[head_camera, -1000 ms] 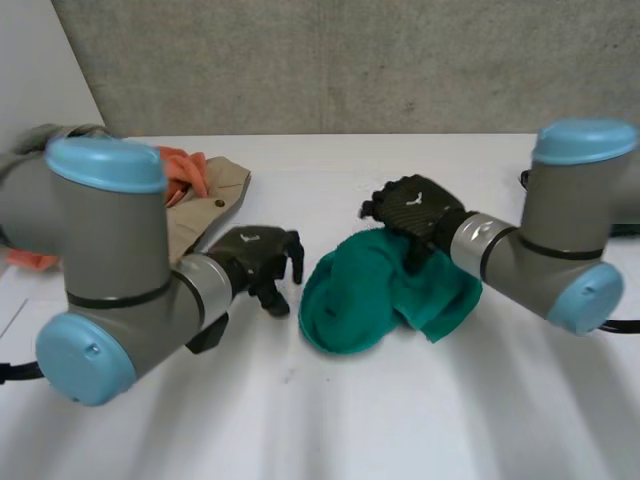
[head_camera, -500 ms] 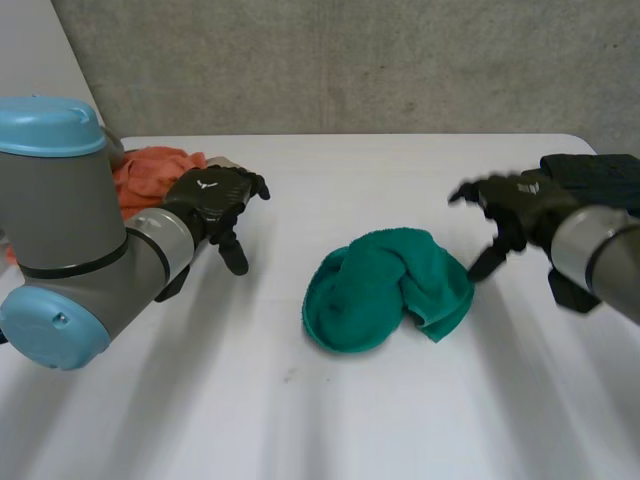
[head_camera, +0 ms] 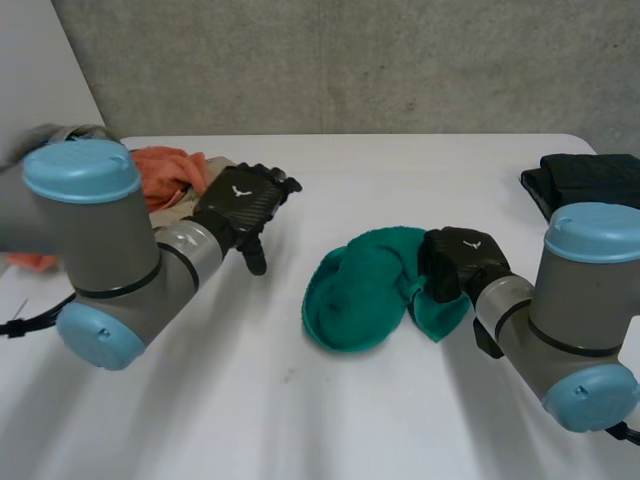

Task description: Fold the laundry.

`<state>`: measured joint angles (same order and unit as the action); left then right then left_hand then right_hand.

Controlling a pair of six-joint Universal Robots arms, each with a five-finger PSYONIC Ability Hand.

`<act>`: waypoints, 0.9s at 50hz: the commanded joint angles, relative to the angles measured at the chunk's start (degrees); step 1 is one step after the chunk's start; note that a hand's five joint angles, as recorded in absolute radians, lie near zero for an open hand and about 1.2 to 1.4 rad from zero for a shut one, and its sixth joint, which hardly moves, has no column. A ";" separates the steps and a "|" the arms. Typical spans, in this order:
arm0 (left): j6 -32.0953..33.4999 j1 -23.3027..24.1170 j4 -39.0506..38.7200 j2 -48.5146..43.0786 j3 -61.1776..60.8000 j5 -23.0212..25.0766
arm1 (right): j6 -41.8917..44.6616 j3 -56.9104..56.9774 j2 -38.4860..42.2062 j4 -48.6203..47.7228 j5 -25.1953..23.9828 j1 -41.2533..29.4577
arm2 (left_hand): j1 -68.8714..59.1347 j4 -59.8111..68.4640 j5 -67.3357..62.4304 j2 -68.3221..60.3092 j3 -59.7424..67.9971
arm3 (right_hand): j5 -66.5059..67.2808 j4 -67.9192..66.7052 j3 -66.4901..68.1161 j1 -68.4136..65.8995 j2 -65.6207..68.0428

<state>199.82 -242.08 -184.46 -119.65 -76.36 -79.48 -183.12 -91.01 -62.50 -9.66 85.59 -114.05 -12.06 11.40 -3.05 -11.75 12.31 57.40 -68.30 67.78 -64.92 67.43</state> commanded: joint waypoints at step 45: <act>-15.34 1.78 4.90 -10.52 54.30 -18.42 | 17.71 34.33 -0.17 -28.32 3.53 1.02 | -67.94 68.60 -66.95 -68.25 67.69 | 12.60 -11.70 12.22 -15.08 12.57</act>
<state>186.05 -240.50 -176.61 -131.67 -21.40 -92.96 -164.17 -55.09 -62.69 -27.24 87.82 -111.98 -65.98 68.61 -55.49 -68.32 68.03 57.73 -68.61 68.18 -64.89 67.48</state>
